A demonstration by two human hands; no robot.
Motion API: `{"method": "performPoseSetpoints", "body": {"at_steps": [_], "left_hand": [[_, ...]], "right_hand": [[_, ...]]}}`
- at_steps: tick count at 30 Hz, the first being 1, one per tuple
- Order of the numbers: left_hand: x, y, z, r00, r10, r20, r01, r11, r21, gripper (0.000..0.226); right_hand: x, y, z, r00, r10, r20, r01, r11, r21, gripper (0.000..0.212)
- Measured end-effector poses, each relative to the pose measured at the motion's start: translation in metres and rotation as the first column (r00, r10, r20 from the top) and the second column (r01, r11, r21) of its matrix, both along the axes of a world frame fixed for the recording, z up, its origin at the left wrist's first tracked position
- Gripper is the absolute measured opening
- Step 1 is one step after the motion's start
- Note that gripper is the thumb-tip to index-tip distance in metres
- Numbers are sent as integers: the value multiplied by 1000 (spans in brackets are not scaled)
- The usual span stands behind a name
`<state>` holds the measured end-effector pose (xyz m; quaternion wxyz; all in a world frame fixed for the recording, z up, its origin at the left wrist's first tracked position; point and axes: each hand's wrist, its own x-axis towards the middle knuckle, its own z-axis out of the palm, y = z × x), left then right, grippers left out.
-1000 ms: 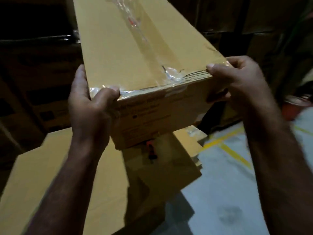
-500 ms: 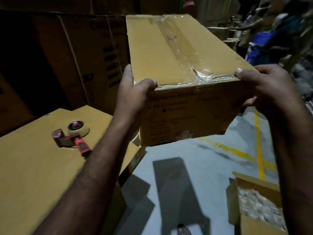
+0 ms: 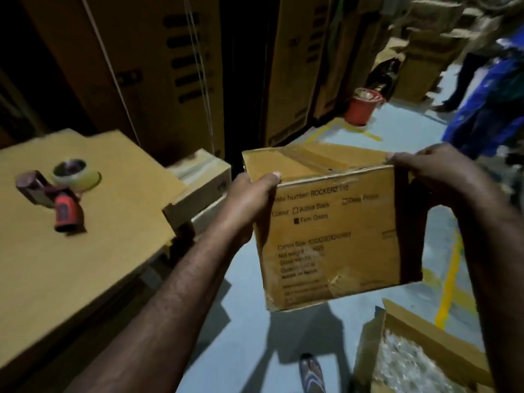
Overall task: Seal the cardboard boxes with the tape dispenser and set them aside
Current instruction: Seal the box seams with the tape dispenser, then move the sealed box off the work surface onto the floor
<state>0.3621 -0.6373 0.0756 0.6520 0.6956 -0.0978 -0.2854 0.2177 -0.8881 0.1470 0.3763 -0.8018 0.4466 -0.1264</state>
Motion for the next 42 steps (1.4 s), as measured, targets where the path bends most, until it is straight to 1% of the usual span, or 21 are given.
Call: {"method": "performPoseSetpoints", "body": {"at_steps": [1,3,5,6,9,11,12,13,14,16,18,22,26,28,31,33,36,38,39,40,42], "left_hand": [[-3,-17,-18,997,28,-67,-27,1000,15,25],[-2,-48,-52,979,81,-187,-62,992,106,14],[1,-66,-89,925,161,-345,-90,973,213,7],[2,-72,-109,893,207,-399,-106,960,259,6],[5,-81,-171,812,343,-472,-181,917,355,8],[6,-88,-214,785,377,-491,-180,898,402,8],[7,-91,-238,777,393,-493,-183,889,421,14],[8,-95,-261,763,419,-492,-204,879,431,27],[9,-100,-284,751,450,-484,-238,867,437,36],[12,-112,-326,743,514,-429,-298,828,476,37],[14,-120,-366,725,561,-400,-343,797,497,40],[17,-134,-445,694,621,-365,-406,756,513,48],[21,-142,-520,663,674,-326,-452,708,543,55],[21,-144,-553,657,683,-318,-457,697,553,56],[18,-145,-595,664,685,-299,-452,686,570,57],[15,-147,-619,669,691,-274,-458,673,580,57],[14,-151,-647,666,701,-255,-445,647,619,54],[14,-152,-666,664,708,-241,-435,628,645,51],[16,-151,-673,661,710,-242,-435,625,648,53],[17,-149,-684,666,705,-243,-425,627,653,55],[24,-144,-706,712,663,-234,-368,635,679,63]], "right_hand": [[11,-23,-18,998,49,-40,-49,999,-3,57],[30,-64,-61,988,105,-117,-105,994,5,59],[52,-93,-114,971,162,-174,-156,987,48,61],[63,-103,-141,960,193,-203,-181,981,75,61],[93,-126,-223,922,285,-262,-254,956,146,55],[108,-138,-279,911,312,-271,-256,941,223,52],[114,-145,-310,911,315,-268,-242,931,272,53],[120,-153,-342,913,312,-261,-223,921,320,53],[126,-159,-373,918,303,-255,-202,912,357,49],[137,-167,-433,931,282,-230,-172,898,406,43],[145,-165,-476,946,259,-194,-159,894,418,43],[164,-171,-556,936,306,-173,-190,854,484,33],[172,-184,-635,937,332,-109,-230,821,522,45],[173,-188,-661,931,356,-76,-258,794,550,46],[174,-183,-685,910,414,2,-327,715,617,35],[176,-181,-705,909,414,57,-354,689,633,28],[176,-178,-741,926,372,63,-327,708,626,20],[173,-177,-768,932,353,83,-322,703,634,16],[171,-178,-781,931,352,98,-330,694,640,18],[169,-179,-793,927,357,112,-342,688,641,24],[168,-182,-817,924,369,98,-346,701,623,36]]}}
